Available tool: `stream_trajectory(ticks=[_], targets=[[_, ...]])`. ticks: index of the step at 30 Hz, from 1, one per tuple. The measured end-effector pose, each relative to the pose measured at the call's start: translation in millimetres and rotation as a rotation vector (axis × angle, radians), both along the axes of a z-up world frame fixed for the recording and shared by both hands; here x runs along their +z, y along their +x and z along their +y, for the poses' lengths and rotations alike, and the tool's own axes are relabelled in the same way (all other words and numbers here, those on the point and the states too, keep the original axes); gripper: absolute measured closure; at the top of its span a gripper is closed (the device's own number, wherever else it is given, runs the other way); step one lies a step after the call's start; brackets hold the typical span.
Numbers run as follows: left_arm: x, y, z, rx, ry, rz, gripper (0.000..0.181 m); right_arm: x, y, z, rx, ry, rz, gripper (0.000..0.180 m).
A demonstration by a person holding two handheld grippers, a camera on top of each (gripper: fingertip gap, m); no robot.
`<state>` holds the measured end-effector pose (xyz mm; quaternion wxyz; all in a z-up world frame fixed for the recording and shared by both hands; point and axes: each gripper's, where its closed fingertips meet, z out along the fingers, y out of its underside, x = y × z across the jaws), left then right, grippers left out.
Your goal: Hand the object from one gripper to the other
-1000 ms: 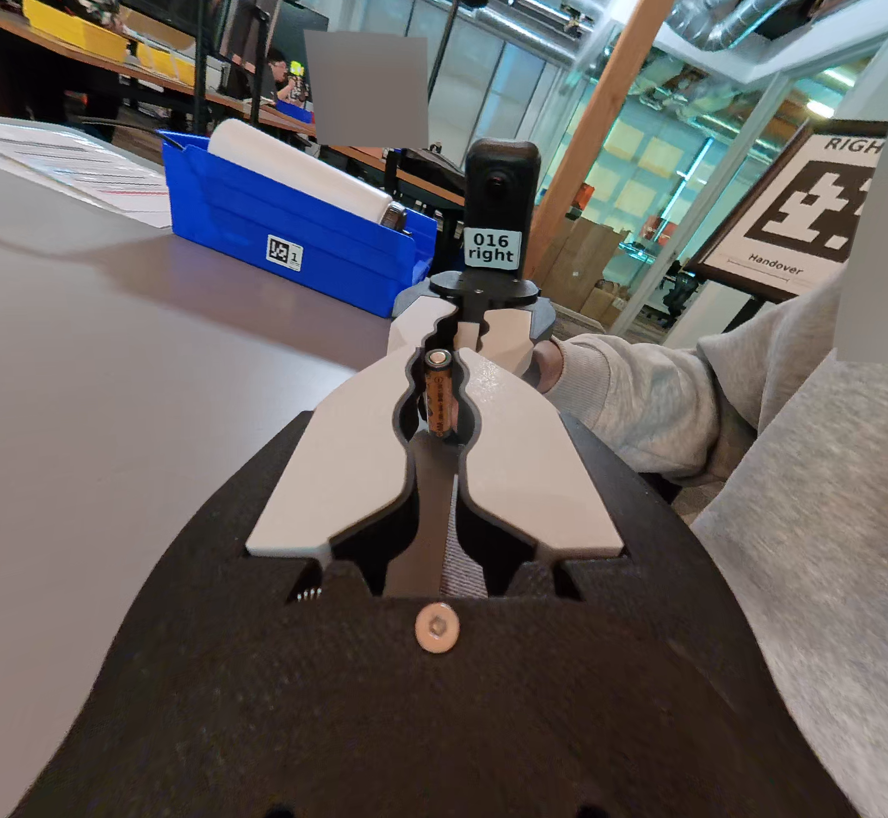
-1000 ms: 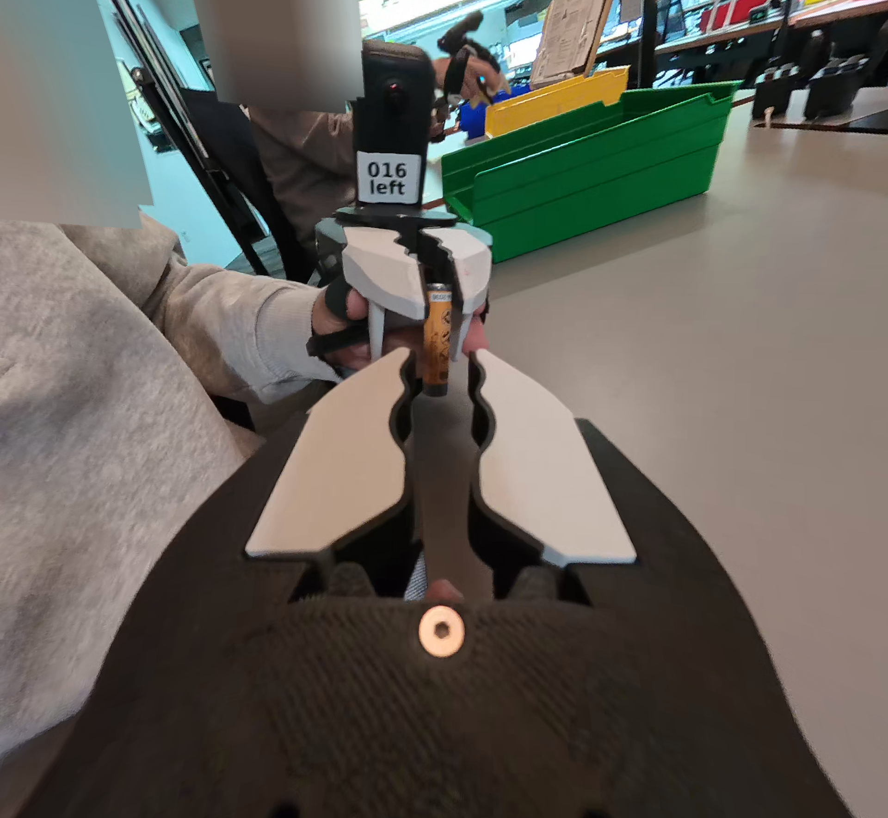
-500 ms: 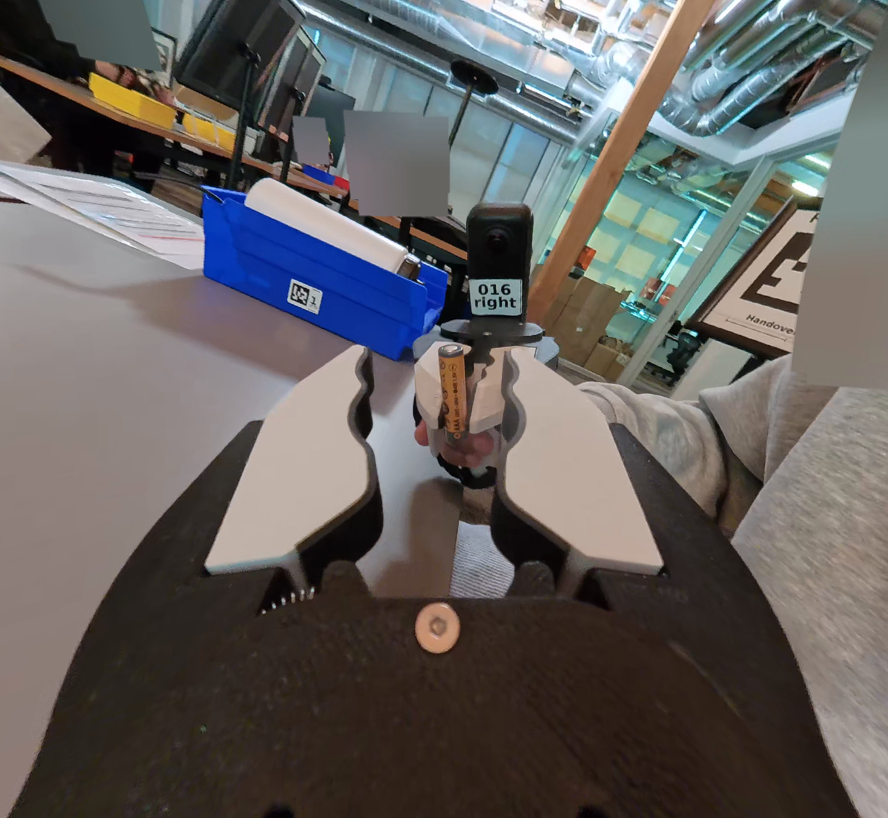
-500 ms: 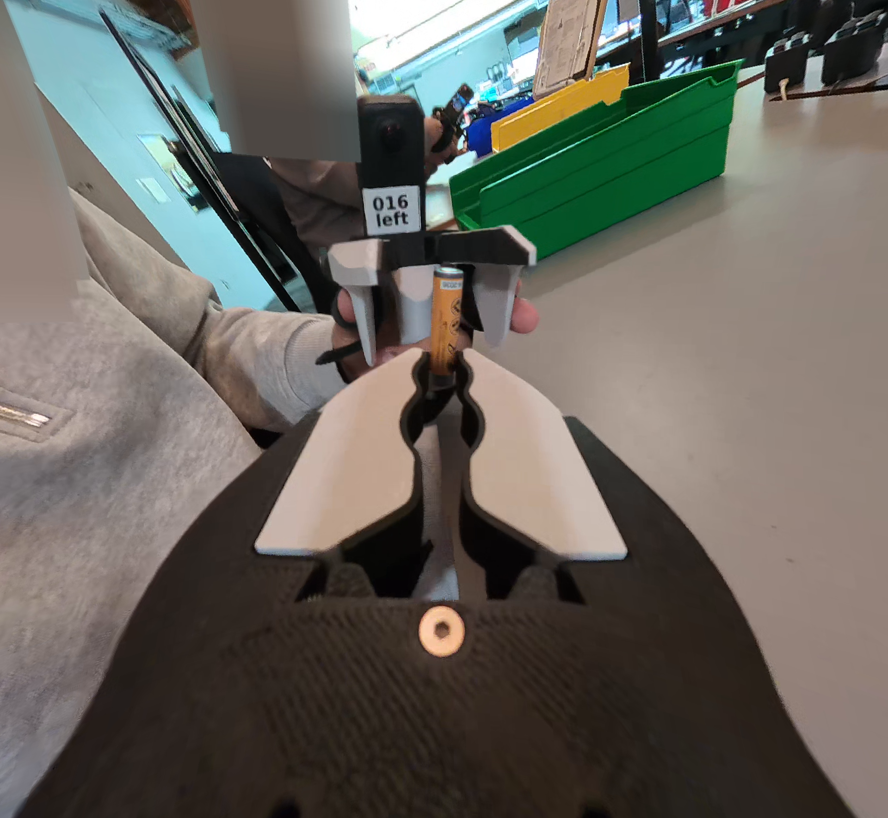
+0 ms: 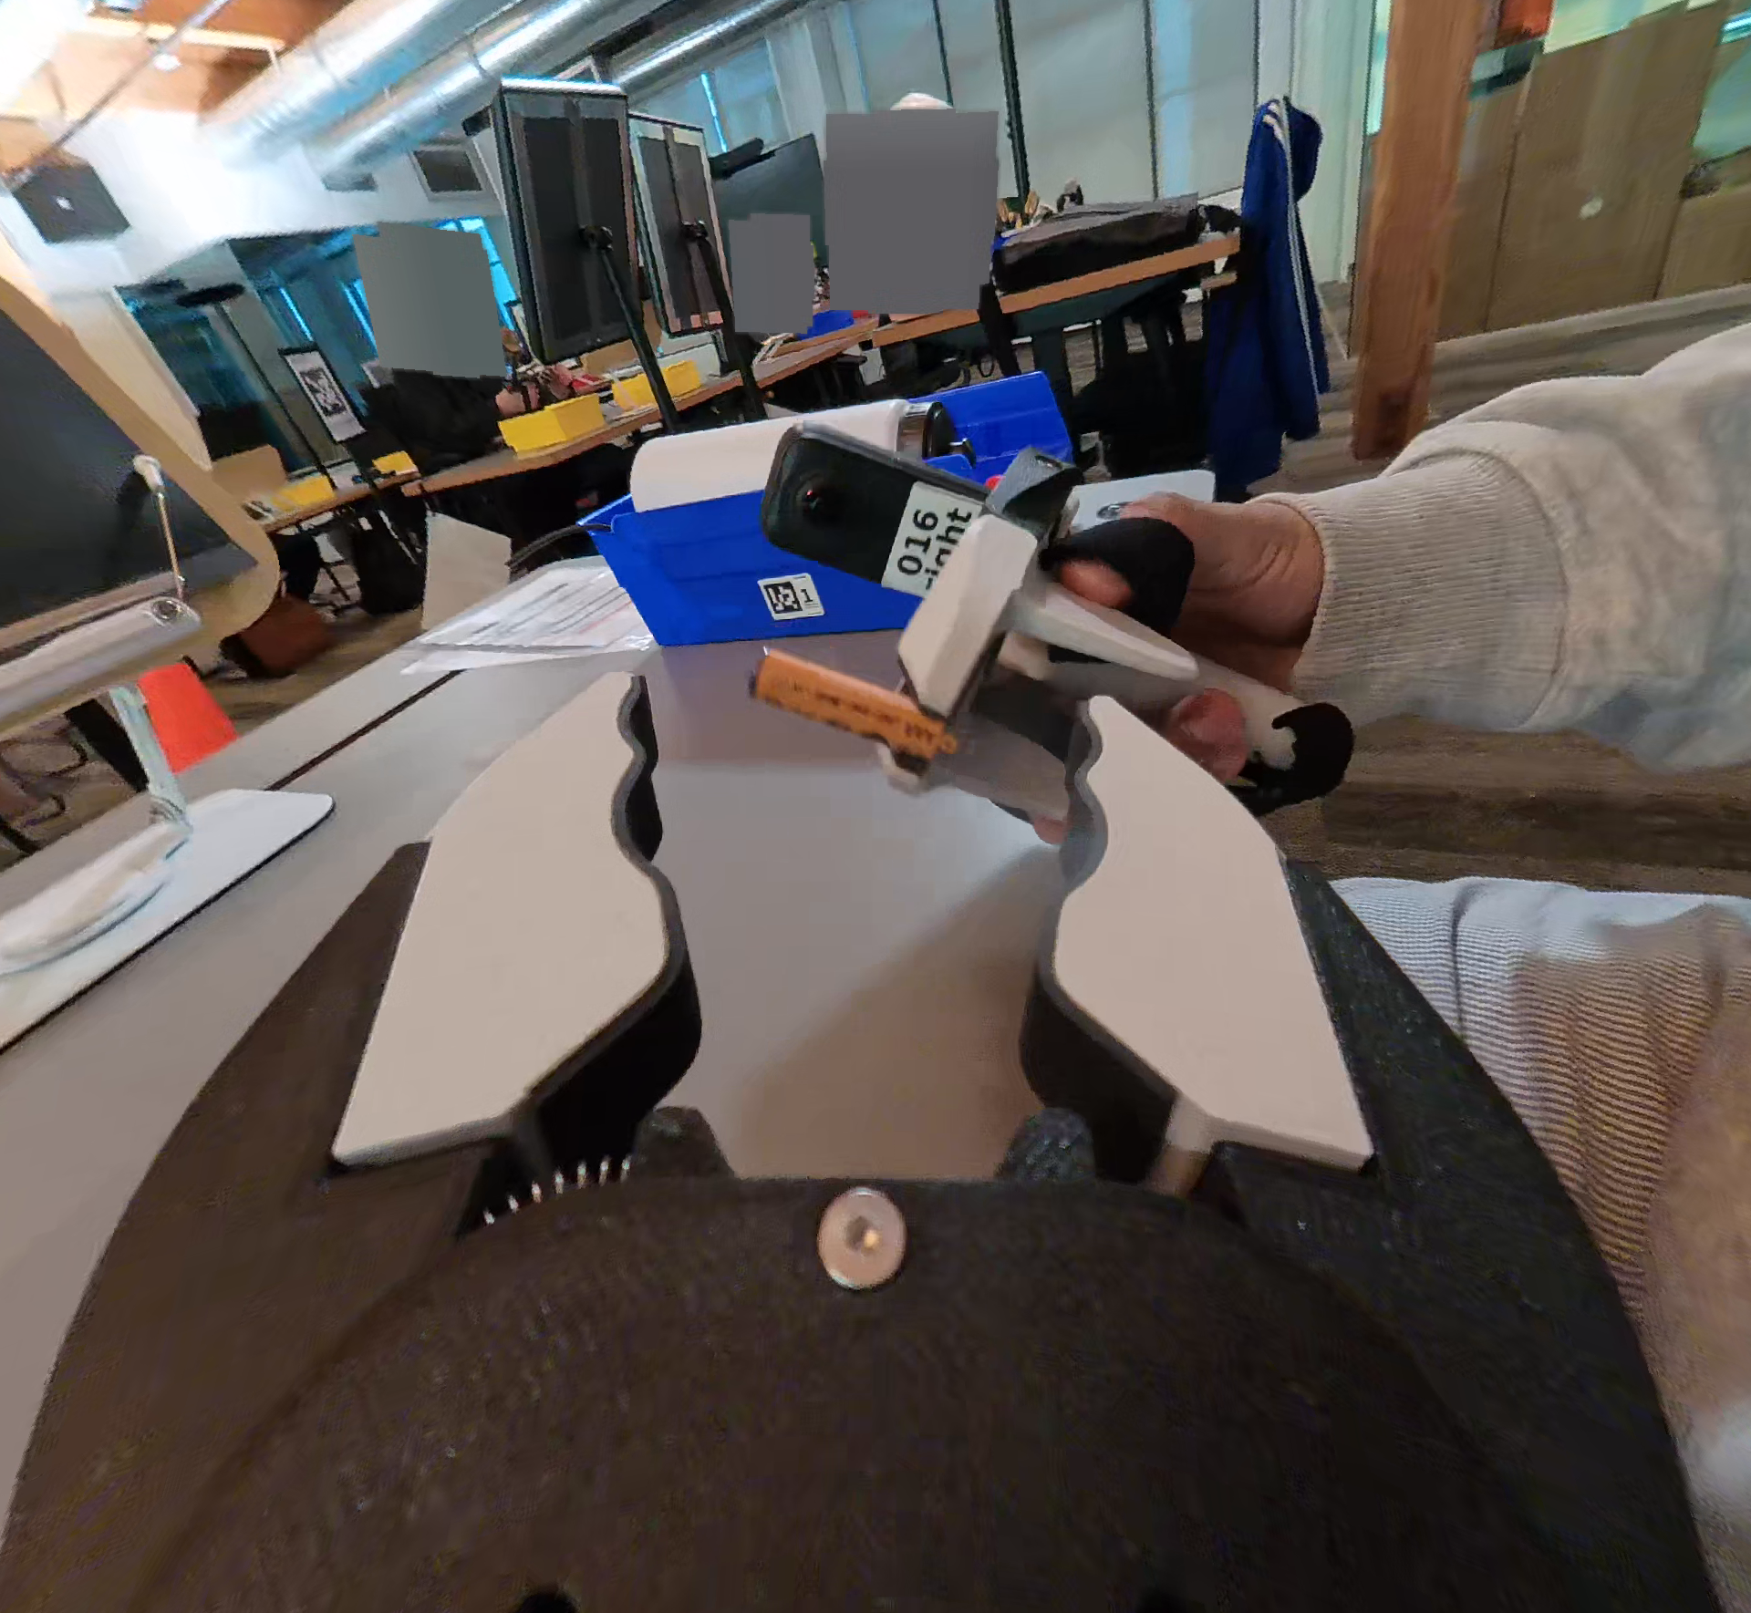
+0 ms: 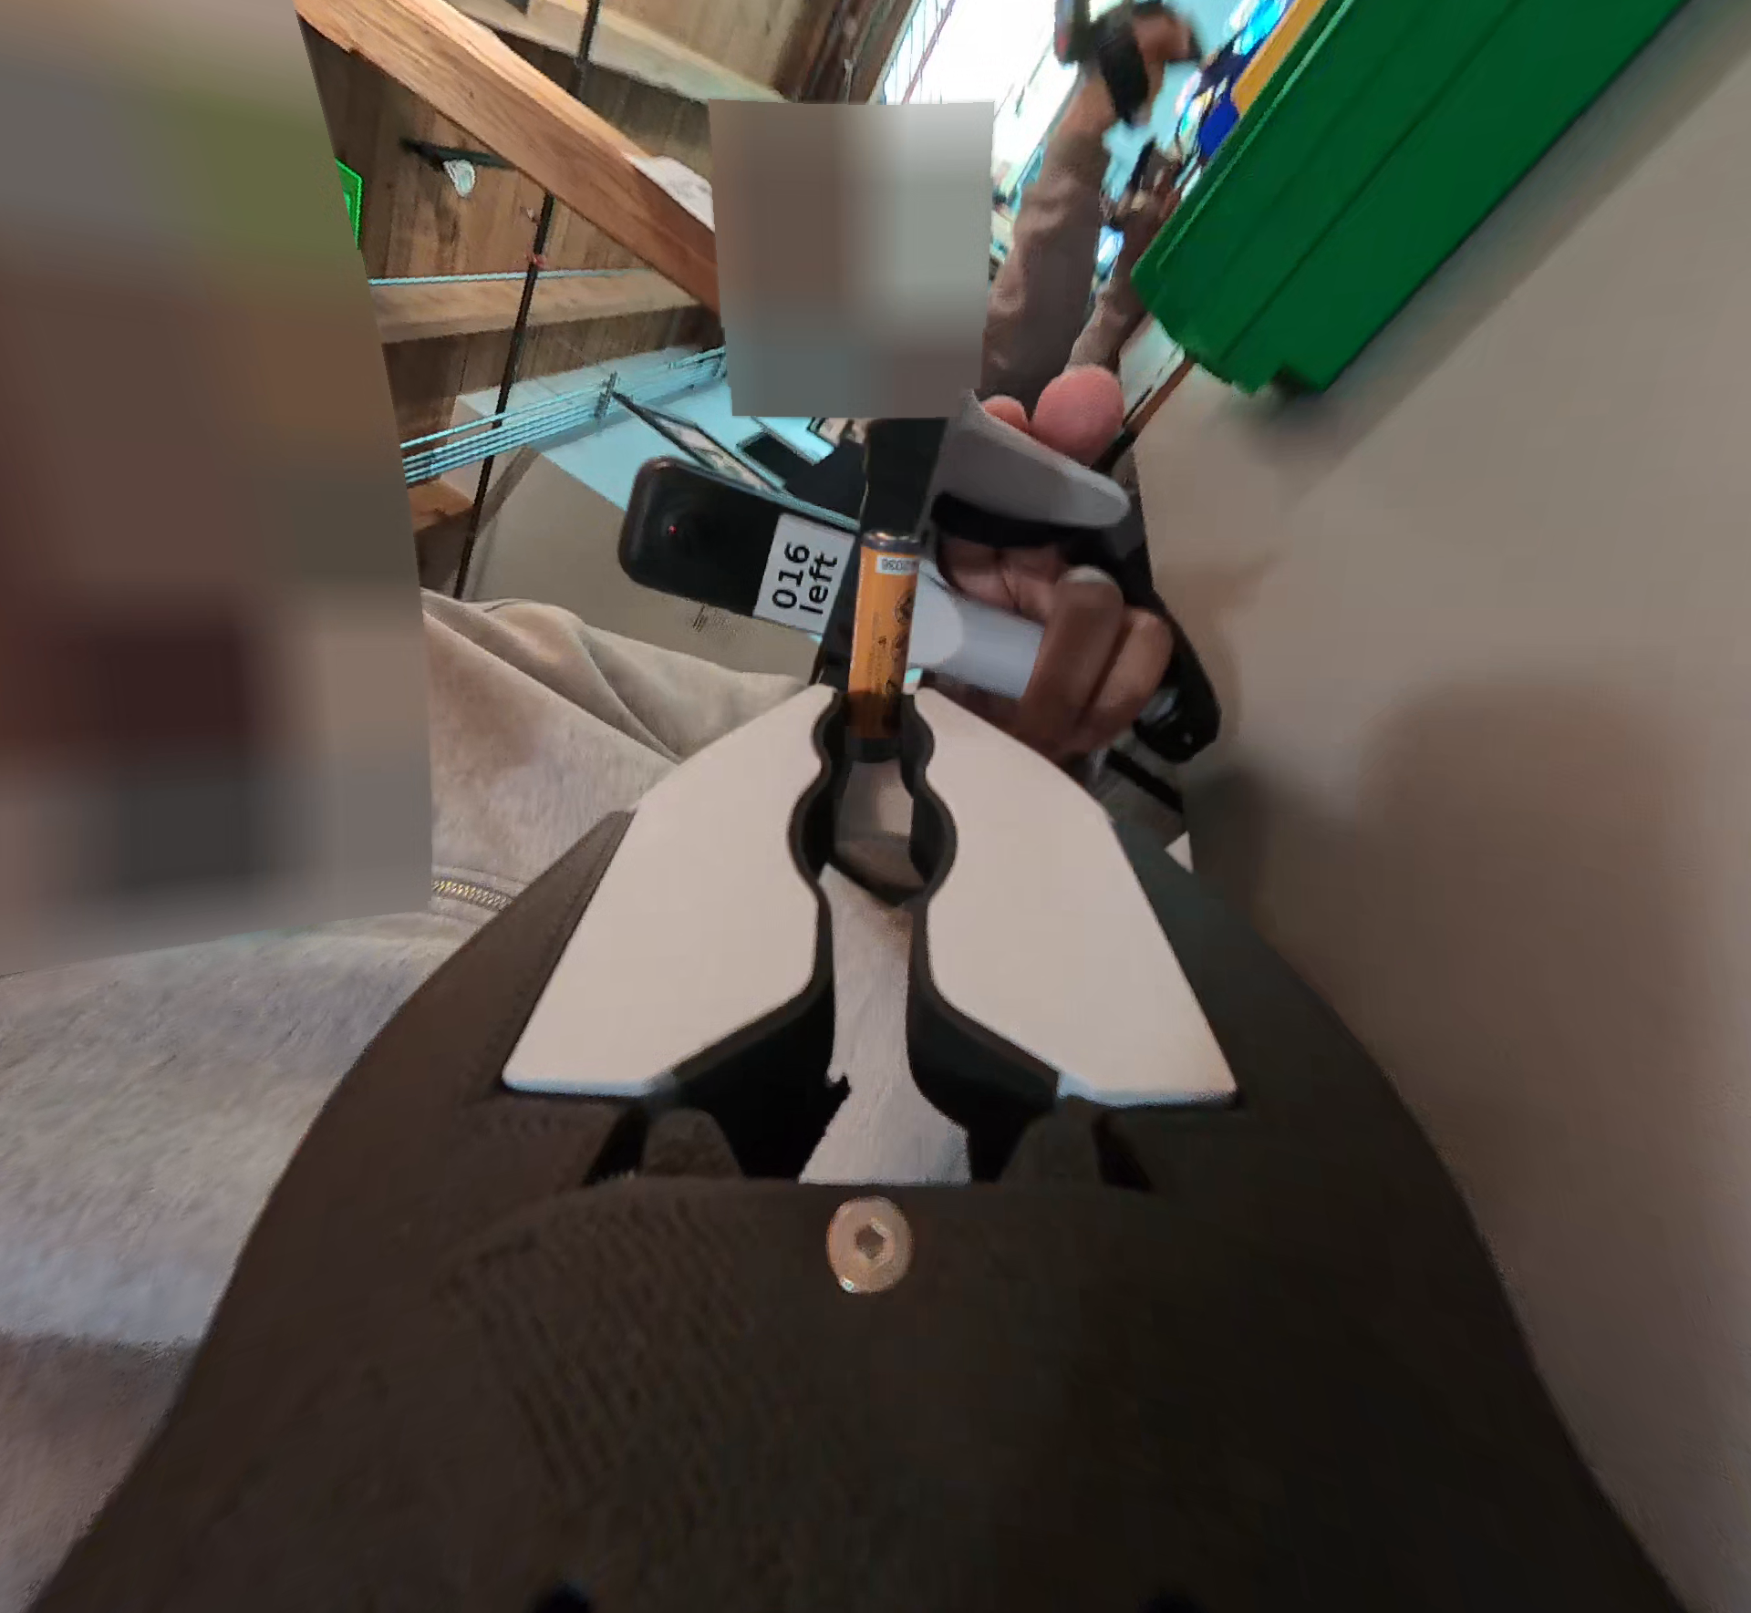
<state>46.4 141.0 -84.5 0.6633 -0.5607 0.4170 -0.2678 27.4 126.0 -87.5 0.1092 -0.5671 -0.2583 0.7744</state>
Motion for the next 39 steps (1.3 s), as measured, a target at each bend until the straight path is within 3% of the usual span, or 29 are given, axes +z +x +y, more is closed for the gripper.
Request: stream_trajectory(ticks=[13, 39], targets=[[-10, 6, -7, -0.039, 0.034, 0.094, 0.131, -6, -1, -12, 0.123, -0.101, -0.027, 0.169], [-13, 3, -2, 0.014, 0.059, 0.13, 0.131, -9, -1, -3, 0.058, -0.05, -0.055, 0.17]])
